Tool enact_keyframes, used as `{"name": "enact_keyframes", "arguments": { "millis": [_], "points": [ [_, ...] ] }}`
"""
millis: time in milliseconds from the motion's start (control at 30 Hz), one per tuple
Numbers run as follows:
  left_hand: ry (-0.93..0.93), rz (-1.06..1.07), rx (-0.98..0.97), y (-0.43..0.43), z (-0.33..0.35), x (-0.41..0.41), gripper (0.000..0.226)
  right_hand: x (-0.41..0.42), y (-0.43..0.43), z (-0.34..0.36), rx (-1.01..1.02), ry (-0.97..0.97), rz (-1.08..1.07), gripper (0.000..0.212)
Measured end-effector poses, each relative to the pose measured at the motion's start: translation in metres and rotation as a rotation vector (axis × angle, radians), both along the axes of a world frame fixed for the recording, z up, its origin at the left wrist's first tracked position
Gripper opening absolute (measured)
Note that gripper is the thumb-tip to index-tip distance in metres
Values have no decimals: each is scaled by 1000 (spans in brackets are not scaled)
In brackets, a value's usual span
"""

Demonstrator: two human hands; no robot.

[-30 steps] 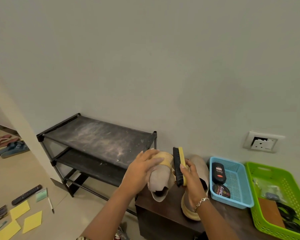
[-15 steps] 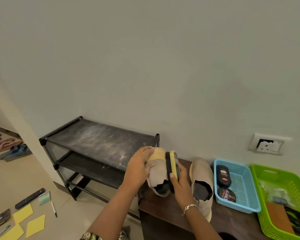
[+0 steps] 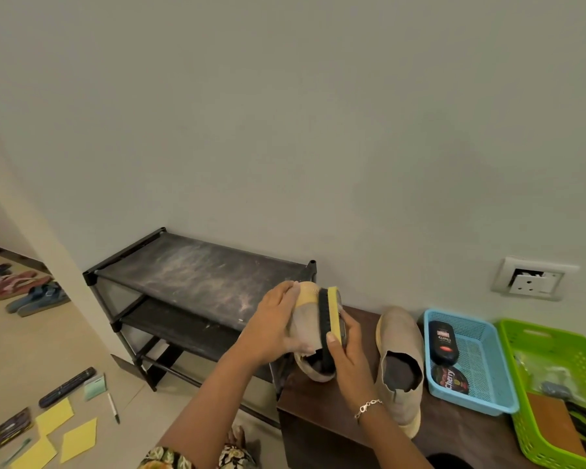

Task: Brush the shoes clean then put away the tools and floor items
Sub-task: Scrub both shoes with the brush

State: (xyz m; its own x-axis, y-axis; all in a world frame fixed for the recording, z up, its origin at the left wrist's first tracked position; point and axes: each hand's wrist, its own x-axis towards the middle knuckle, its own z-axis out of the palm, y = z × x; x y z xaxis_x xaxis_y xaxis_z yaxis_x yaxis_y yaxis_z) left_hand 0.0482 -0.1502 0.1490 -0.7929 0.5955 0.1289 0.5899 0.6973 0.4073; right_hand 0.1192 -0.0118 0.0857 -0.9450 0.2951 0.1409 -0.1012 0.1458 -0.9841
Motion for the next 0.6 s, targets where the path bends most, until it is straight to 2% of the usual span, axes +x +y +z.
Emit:
{"name": "enact_keyframes", "arguments": {
  "millis": [167,267,367,467,567,600],
  "points": [
    [44,14,-69,3,2,4,111,5,-6,-1,124,19,70,42],
    [83,25,-154,3,1,6,112,3,3,-2,35,-27,77,34],
    [126,37,-197,0,2,5,109,1,9,-7,-57,-67,39,36],
    [163,44,-240,-3,1,5,111,1,-5,-4,7,-7,63,32],
    [196,87,-263,-8,-7,5,116,-1,-17,-5,101,28,78,45],
    [205,105,-251,-9,-9,5,114,-2,-17,-5,113,19,92,43]
  ]
}}
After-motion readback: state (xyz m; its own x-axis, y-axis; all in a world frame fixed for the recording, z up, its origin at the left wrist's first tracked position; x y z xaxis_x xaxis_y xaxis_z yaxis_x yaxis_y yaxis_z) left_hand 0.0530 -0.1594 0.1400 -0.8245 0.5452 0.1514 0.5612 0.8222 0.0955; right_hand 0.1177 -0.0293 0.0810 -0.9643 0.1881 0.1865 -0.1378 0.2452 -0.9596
